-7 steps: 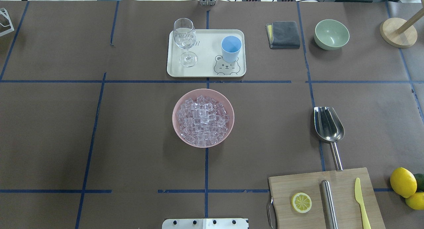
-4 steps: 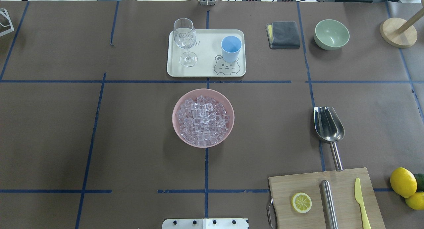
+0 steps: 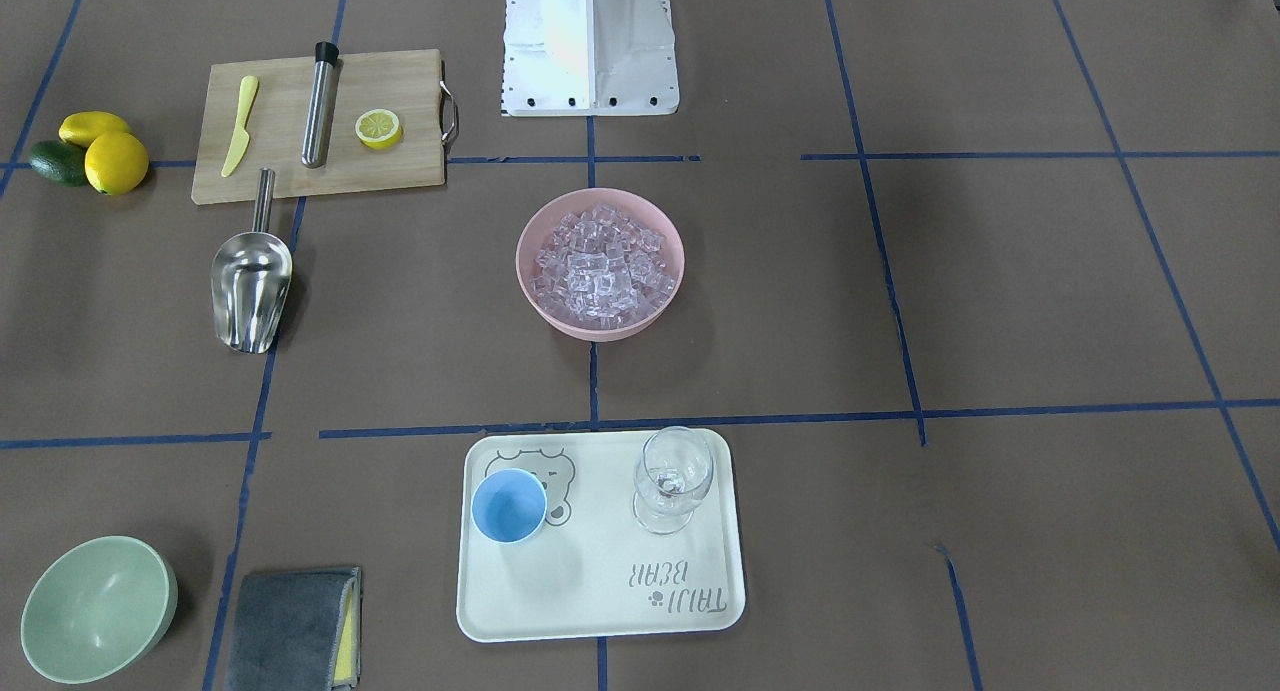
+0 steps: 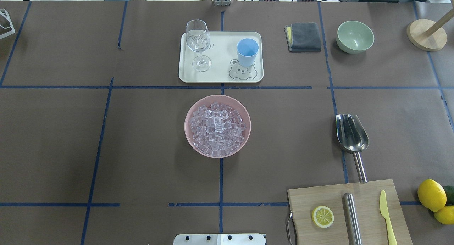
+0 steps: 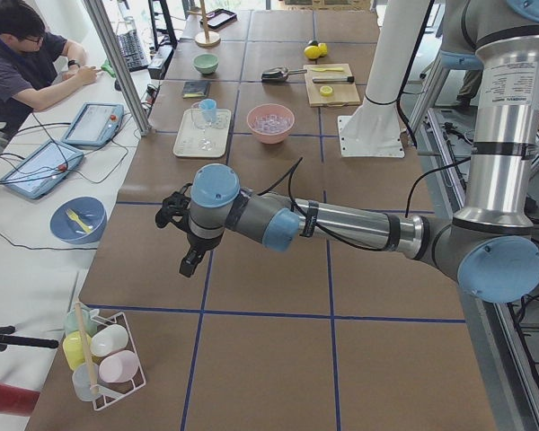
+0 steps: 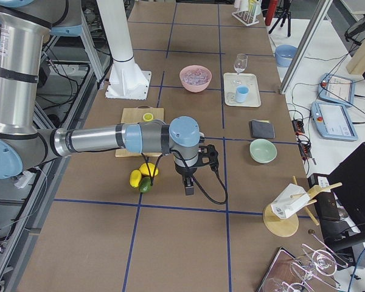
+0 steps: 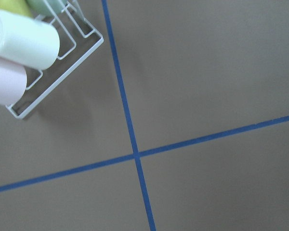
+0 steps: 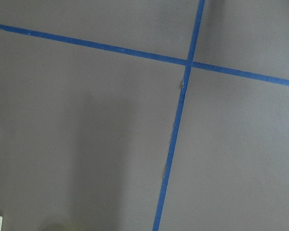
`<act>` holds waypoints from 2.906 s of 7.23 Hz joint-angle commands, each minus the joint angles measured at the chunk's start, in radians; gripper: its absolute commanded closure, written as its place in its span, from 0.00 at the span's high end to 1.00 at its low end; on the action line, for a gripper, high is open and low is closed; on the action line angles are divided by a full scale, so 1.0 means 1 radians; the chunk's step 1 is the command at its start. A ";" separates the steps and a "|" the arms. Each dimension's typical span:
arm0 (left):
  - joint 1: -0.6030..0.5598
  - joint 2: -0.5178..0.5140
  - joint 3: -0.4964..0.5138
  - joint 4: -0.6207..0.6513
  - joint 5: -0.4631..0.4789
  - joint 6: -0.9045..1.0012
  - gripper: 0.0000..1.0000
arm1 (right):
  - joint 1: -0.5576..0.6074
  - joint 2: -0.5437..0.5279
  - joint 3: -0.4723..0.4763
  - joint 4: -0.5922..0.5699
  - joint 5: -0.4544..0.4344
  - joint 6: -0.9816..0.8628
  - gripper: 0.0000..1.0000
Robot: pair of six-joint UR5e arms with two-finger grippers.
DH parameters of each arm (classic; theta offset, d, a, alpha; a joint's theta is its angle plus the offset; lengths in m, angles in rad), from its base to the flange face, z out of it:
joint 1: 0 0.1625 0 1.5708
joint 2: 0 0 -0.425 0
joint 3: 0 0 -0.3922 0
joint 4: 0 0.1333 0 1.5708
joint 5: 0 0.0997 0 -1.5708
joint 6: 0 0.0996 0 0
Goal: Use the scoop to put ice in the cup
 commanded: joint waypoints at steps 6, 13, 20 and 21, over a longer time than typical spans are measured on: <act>0.205 -0.062 0.007 -0.361 0.004 0.000 1.00 | -0.003 0.030 -0.001 -0.001 -0.001 0.001 1.00; 0.770 -0.276 0.074 -0.570 0.076 0.003 1.00 | -0.115 0.064 0.044 0.002 -0.004 0.001 1.00; 1.005 -0.422 0.276 -0.754 0.335 -0.006 1.00 | -0.244 0.083 0.147 0.003 -0.008 0.236 1.00; 1.009 -0.427 0.287 -0.771 0.336 -0.006 1.00 | -0.288 0.093 0.175 0.003 -0.013 0.324 1.00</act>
